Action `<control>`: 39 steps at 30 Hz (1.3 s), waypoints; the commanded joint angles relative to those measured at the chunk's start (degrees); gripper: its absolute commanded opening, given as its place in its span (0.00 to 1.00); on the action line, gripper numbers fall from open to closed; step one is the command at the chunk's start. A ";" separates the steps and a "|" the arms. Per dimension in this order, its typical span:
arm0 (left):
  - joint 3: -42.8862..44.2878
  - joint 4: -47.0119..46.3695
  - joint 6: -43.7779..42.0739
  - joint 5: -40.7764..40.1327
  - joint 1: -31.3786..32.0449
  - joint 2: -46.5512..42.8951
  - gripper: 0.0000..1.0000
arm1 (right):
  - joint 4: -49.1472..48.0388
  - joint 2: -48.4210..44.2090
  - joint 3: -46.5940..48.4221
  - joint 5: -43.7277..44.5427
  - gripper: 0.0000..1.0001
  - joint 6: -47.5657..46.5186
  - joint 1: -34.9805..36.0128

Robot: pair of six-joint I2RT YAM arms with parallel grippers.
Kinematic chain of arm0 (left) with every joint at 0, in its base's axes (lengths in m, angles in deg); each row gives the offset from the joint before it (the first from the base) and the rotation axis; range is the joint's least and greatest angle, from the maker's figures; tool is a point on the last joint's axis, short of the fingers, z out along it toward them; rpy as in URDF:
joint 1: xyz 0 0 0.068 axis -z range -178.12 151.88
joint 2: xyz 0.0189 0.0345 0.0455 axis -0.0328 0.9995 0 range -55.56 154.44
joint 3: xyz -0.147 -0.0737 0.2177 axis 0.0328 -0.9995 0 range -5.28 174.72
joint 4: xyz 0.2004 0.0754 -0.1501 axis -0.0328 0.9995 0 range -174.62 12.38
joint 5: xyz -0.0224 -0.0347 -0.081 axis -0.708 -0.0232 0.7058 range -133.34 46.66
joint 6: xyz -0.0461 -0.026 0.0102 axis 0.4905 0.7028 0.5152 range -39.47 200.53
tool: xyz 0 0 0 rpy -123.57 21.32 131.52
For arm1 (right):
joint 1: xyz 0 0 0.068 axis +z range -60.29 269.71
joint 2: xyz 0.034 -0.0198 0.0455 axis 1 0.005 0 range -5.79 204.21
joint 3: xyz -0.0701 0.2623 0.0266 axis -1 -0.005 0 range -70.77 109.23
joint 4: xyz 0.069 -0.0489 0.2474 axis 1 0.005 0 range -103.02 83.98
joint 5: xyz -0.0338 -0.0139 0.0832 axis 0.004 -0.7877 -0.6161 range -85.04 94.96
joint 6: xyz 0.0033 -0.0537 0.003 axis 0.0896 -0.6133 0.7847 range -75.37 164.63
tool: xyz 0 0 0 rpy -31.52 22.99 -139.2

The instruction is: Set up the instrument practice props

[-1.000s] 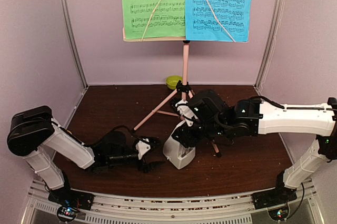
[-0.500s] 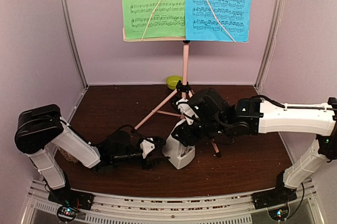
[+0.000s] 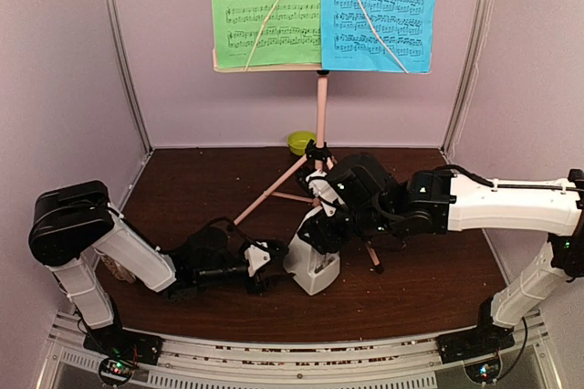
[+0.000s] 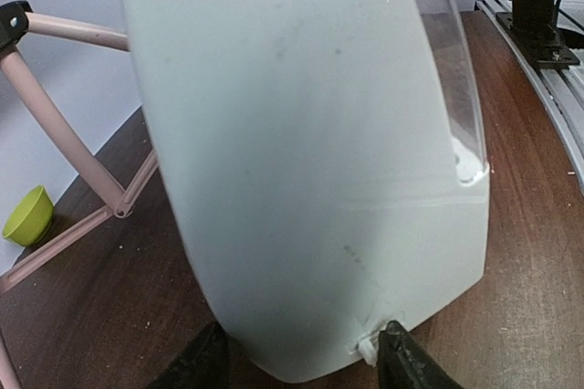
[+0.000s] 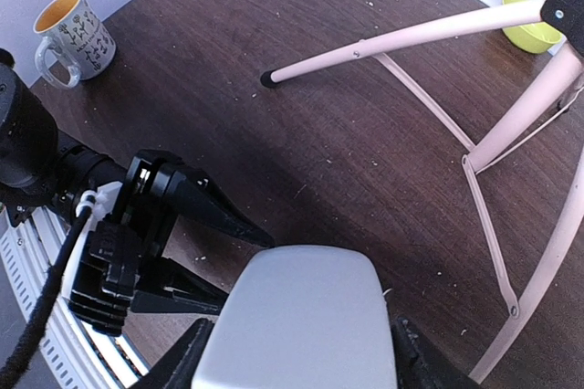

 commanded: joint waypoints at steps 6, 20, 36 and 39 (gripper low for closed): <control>-0.65 -2.26 -2.05 -1.43 -0.20 -0.35 0.48 | -6.46 -2.65 2.33 1.35 0.17 1.46 -0.41; -6.60 -7.67 10.51 -14.41 -3.52 -11.80 0.77 | 2.04 7.06 8.85 19.68 0.32 18.80 0.03; -3.90 0.78 13.06 -16.84 -3.91 -17.67 0.79 | 14.67 14.87 16.54 27.71 0.79 39.26 1.46; -2.08 4.78 14.36 -17.06 -3.92 -18.31 0.79 | 14.02 14.74 15.96 27.07 0.91 40.17 1.46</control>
